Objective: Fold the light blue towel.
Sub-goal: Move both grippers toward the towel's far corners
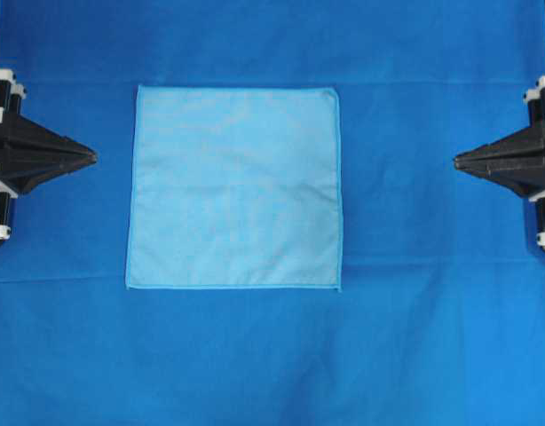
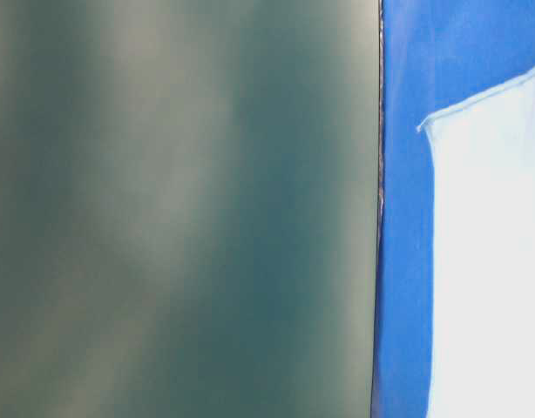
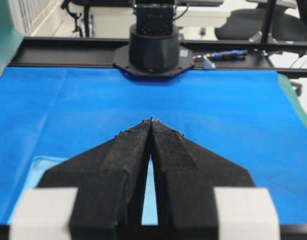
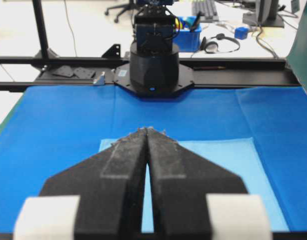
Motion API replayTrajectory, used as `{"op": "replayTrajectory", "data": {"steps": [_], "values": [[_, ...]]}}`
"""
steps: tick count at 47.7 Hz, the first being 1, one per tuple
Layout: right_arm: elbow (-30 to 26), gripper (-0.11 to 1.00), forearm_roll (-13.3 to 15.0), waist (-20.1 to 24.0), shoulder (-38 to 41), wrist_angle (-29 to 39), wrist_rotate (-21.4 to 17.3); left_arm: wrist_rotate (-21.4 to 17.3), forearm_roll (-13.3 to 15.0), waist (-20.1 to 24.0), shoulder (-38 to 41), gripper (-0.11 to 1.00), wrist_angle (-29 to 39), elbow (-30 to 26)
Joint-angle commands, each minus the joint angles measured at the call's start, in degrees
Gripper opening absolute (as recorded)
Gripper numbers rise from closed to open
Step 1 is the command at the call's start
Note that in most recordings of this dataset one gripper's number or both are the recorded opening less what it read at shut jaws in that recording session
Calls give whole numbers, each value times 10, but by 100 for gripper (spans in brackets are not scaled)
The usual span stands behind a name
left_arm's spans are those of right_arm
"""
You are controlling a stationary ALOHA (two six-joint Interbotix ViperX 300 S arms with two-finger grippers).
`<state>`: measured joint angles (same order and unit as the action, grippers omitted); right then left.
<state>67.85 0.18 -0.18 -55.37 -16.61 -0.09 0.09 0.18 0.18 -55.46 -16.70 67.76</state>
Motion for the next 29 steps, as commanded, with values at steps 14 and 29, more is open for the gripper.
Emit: {"op": "replayTrajectory", "data": {"steps": [14, 29], "values": [[-87, 0, -11, -108, 93, 131, -33, -17, 10, 98, 52, 0, 40, -16], [-155, 0, -9, -224, 288, 147, -33, -18, 10, 222, 160, 2, 64, -10]]}}
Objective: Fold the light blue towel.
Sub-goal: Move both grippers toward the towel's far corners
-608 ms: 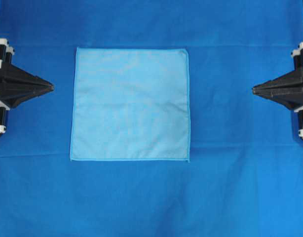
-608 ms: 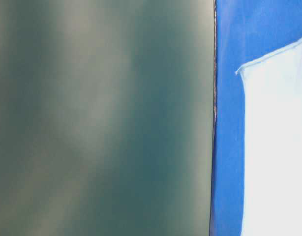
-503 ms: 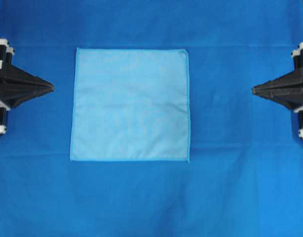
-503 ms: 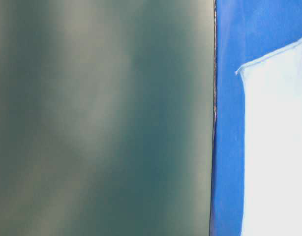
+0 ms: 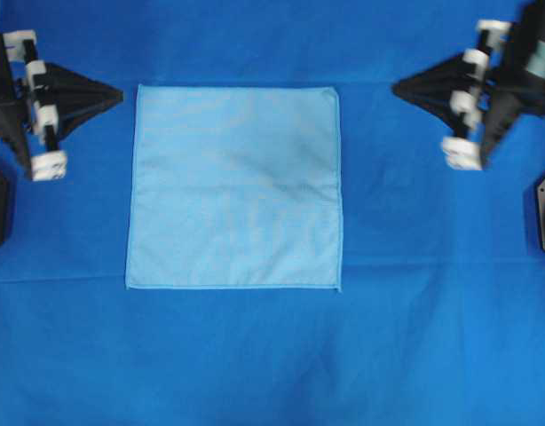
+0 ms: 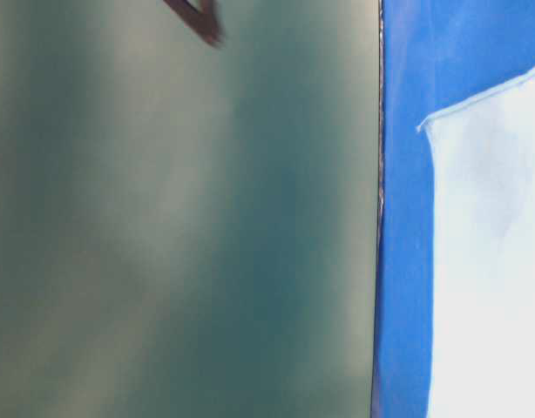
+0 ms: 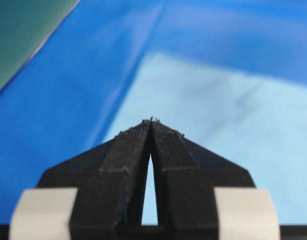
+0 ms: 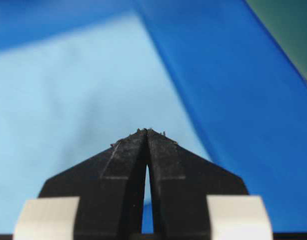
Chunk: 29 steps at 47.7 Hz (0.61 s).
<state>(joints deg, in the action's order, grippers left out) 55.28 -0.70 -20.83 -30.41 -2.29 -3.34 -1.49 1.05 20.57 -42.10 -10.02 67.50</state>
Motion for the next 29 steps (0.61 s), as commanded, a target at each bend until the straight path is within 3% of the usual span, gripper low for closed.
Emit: {"op": "replayTrajectory", "data": {"steps": [1, 5, 15, 18, 29], "values": [[-34, 1, 1, -22, 51, 6, 0, -3, 1, 24, 35, 4, -4, -7], [-65, 4, 7, -42, 112, 20, 2, -2, 1, 48, 76, 23, -5, -8], [-129, 62, 33, -62, 230, 40, 3, -2, 1, 97, 175, 81, -37, -7], [-143, 63, 36, -68, 258, 40, 3, -2, 1, 107, 202, 86, -58, -7], [-172, 60, 45, -79, 330, 47, 3, -3, 1, 136, 301, 85, -113, -7]]}}
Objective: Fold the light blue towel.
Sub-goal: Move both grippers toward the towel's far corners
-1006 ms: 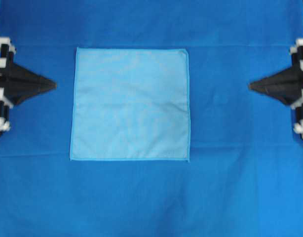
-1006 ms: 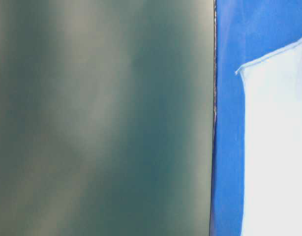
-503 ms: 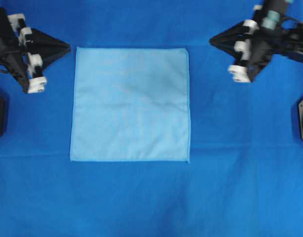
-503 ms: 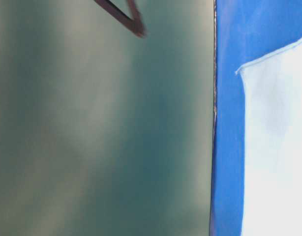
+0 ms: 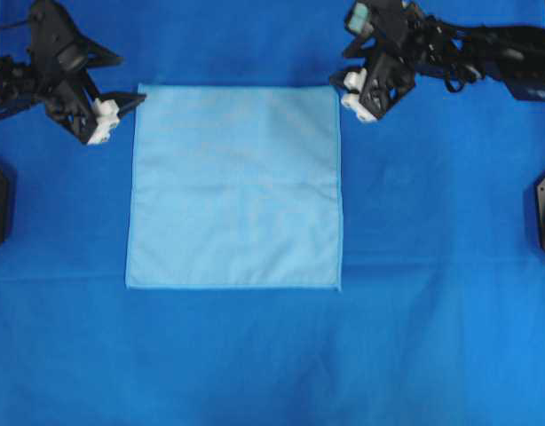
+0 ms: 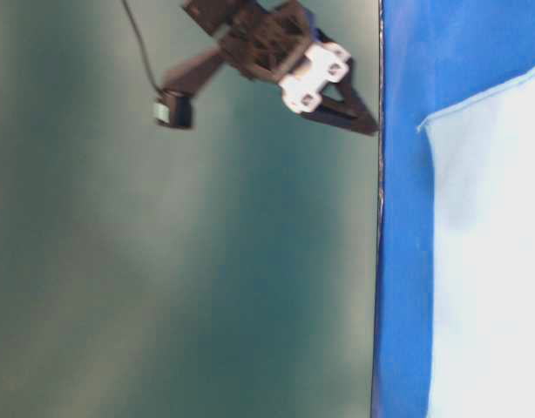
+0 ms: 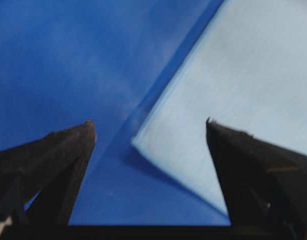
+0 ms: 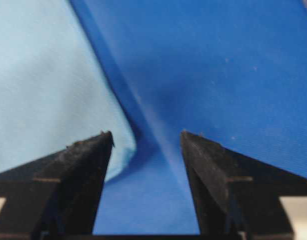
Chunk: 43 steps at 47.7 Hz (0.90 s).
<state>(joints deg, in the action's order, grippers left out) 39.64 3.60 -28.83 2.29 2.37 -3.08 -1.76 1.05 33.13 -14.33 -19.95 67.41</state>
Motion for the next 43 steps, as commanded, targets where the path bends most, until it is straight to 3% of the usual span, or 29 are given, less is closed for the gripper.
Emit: {"op": "replayTrajectory", "data": {"steps": [1, 15, 26, 33, 41, 43], "values": [[-18, 60, 3, 0, 9, -1, 0, 0, 1, 14, 34, 85, -18, -7], [-18, 60, 0, 1, 50, -4, -2, -2, 1, 22, 107, 84, -40, -19], [-19, 59, 0, 0, 66, -4, -4, -9, 1, 24, 130, 77, -36, -26], [-19, 49, 0, 4, 68, -4, -3, -9, 1, 24, 129, 50, -31, -25], [-19, 6, 0, 11, 68, -3, -1, -10, 0, 19, 129, 11, -21, -26], [-19, 1, 1, 12, 68, -2, -2, -10, 1, 16, 129, 4, -21, -26]]}}
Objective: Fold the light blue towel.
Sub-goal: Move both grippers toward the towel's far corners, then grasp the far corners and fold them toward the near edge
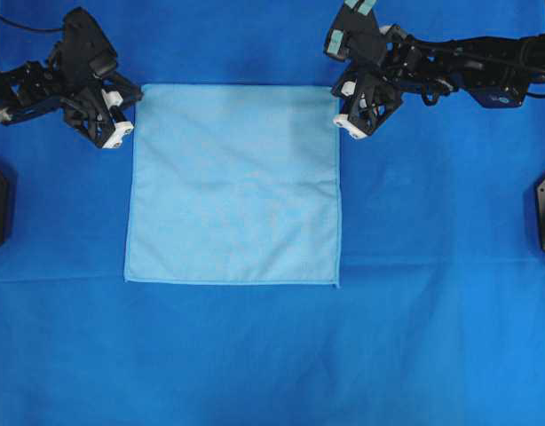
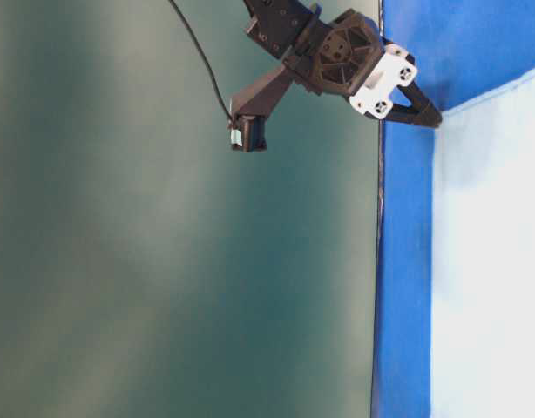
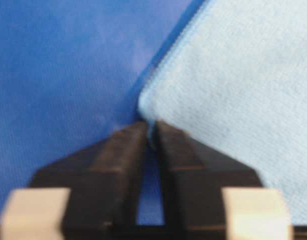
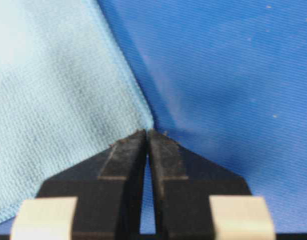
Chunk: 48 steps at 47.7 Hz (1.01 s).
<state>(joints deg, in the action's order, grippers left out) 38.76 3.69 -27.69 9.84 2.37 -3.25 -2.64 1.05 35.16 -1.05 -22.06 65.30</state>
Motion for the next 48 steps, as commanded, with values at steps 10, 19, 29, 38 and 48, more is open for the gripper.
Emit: {"op": "replayTrajectory", "data": {"steps": [10, 19, 29, 38, 48], "values": [[-11, 2, -1, 4, -8, -4, 0, -1, 1, -31, -3, 2, 0, -11], [-15, 2, -1, 4, -22, 1, -1, -2, 1, -42, -27, 2, 21, -18], [-14, 2, 1, 4, -64, 13, -1, -13, 1, -43, -90, 2, 55, -18], [-14, 2, 1, 4, -71, 23, -1, -20, 1, -42, -110, 2, 59, -9], [-14, 2, 0, 20, -78, 26, -4, -20, 1, -61, -116, 2, 76, -7]]}}
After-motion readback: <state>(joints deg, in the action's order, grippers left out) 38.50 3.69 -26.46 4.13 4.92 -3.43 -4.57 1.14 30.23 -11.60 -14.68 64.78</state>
